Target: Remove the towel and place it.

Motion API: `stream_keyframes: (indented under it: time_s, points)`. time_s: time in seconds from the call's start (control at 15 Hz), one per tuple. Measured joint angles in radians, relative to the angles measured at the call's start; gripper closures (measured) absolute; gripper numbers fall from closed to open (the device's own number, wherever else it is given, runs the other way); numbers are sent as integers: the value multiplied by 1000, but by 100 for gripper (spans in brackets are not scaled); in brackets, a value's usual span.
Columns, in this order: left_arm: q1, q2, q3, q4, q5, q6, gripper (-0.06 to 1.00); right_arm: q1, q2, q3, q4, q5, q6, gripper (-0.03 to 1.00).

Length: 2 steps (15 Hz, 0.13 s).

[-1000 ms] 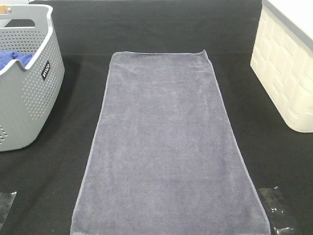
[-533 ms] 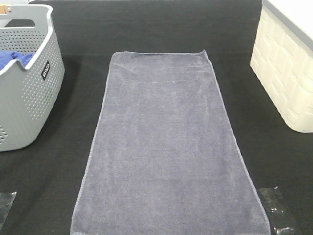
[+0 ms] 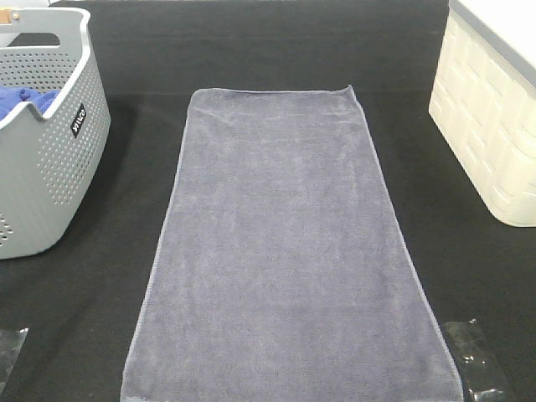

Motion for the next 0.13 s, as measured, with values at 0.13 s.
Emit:
stream_keyframes:
  time_s: [0.13]
  points:
    - [0,0,0,0,0,0,32,0,0,0,0,0,0,22]
